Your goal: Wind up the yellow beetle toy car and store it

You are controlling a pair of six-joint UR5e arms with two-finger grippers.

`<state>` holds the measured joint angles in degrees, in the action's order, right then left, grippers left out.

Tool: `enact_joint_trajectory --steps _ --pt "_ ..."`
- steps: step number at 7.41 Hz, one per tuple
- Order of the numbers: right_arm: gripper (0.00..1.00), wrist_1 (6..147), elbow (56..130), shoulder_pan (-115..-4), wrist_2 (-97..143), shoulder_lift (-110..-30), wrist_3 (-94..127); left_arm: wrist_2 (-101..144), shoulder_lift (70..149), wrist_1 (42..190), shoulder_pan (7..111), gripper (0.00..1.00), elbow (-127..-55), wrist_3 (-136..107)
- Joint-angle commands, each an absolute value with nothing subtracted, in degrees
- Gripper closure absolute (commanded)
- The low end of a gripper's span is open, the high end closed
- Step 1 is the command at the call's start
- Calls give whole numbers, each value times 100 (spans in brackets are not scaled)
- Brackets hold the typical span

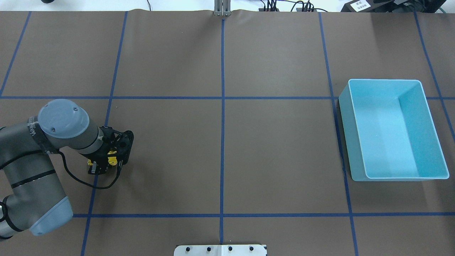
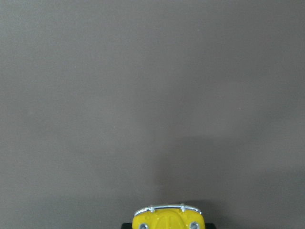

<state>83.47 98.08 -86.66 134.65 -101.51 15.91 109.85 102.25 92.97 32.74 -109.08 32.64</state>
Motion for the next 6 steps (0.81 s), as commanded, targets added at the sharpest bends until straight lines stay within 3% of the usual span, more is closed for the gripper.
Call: enact_joint_trajectory --steps 1,6 --pt "0 8350 9809 -8666 13465 -10151 1591 10986 10135 9308 3278 100 -10916 3322" --pt "0 8350 9809 -8666 13465 -10151 1591 11004 9897 9589 3287 100 -10907 3392"
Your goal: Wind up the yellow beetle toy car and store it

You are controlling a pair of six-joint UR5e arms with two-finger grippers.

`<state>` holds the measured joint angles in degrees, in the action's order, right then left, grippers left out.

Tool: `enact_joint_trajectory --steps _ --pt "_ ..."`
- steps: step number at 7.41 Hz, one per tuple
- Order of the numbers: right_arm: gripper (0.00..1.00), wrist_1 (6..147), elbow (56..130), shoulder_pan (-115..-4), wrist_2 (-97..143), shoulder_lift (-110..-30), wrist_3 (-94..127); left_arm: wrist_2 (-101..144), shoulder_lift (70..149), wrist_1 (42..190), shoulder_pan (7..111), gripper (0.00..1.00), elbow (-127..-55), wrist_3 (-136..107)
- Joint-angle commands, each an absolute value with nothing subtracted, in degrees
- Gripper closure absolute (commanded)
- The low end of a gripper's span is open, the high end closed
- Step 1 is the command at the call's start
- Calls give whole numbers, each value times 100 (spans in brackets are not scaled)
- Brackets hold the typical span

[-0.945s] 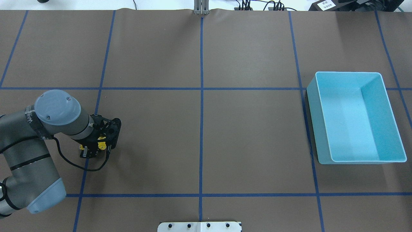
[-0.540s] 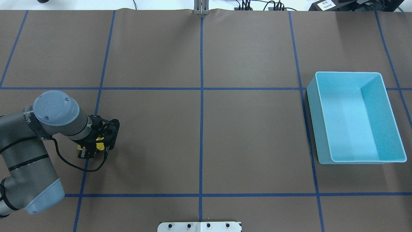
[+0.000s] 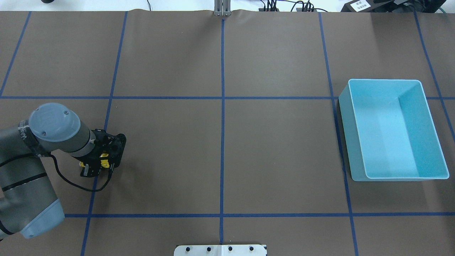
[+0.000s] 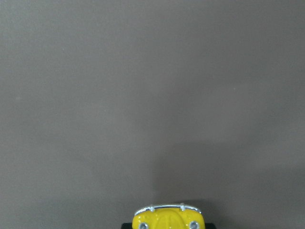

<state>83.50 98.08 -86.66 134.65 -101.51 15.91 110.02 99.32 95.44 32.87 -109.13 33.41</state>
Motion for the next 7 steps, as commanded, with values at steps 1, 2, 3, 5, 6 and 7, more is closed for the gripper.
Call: enact_joint_trajectory --steps 1,2,3,5,6,7 --pt "0 8350 9809 -8666 13465 -10151 1591 11004 9888 9615 3331 100 -10907 3419" --pt "0 8350 9809 -8666 13465 -10151 1591 11013 9835 9624 3366 100 -10916 3445" --pt "0 8350 9809 -8666 13465 -10169 1591 11013 9809 9633 3375 100 -10916 3515" --pt "0 8350 9809 -8666 13474 -10169 1591 11013 9712 9764 3375 100 -10916 3524" --pt "0 8350 9809 -8666 13474 -10169 1591 11013 9625 9834 3375 100 -10907 3533" --pt "0 8350 9809 -8666 13474 -10169 1591 11013 9598 9922 3375 100 -10899 3533"
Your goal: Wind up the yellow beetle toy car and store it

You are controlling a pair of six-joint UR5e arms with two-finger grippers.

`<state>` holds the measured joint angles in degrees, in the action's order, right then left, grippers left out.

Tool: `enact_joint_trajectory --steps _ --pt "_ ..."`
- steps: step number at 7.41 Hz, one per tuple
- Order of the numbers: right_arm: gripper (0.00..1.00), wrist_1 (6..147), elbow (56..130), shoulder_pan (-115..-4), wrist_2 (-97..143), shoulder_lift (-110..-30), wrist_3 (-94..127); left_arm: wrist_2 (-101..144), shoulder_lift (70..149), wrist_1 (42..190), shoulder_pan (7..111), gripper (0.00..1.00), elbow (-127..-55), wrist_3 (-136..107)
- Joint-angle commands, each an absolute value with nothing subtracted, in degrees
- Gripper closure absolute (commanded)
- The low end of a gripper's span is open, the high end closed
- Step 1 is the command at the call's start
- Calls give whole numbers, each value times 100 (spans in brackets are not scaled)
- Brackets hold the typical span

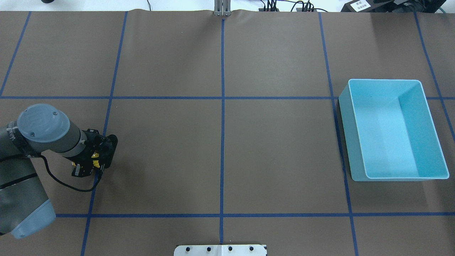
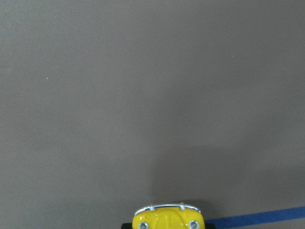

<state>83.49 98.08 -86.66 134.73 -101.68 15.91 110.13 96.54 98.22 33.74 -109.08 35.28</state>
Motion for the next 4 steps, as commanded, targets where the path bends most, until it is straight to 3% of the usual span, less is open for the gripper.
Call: enact_joint_trajectory --steps 1,4 --pt "0 8341 9809 -8666 13474 -10169 1591 11013 9563 9940 3375 100 -10898 3533" --pt "0 8350 9809 -8666 13474 -10178 1591 11021 9475 10028 3375 100 -10898 3533"
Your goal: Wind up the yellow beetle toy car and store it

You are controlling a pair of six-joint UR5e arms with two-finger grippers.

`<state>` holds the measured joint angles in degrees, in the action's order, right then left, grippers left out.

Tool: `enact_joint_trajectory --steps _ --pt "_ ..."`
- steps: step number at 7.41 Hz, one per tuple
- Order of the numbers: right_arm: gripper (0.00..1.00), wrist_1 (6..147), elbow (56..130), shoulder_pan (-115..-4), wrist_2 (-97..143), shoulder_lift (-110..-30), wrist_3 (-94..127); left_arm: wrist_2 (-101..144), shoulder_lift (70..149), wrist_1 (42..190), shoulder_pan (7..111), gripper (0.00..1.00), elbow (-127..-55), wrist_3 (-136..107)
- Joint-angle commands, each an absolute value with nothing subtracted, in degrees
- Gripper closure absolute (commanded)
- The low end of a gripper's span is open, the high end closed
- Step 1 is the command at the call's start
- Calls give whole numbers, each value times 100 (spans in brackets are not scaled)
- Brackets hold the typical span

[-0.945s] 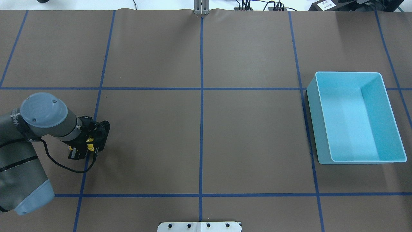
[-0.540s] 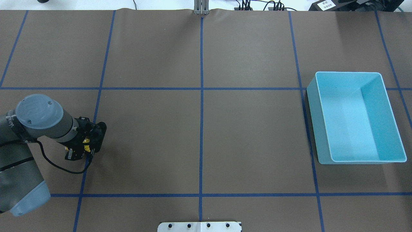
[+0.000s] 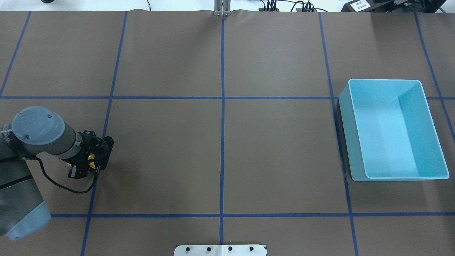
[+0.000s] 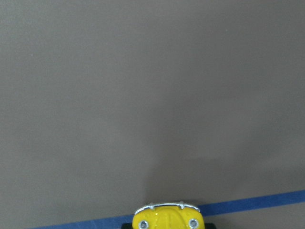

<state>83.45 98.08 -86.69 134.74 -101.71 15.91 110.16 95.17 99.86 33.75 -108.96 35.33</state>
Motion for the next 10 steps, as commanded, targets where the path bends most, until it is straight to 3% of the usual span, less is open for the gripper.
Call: enact_joint_trajectory --steps 1,10 --pt "0 8350 9809 -8666 13474 -10178 1591 11021 9466 10037 3384 100 -10890 3533" --pt "0 8350 9809 -8666 13474 -10178 1591 11030 9299 10230 3393 100 -10872 3647"
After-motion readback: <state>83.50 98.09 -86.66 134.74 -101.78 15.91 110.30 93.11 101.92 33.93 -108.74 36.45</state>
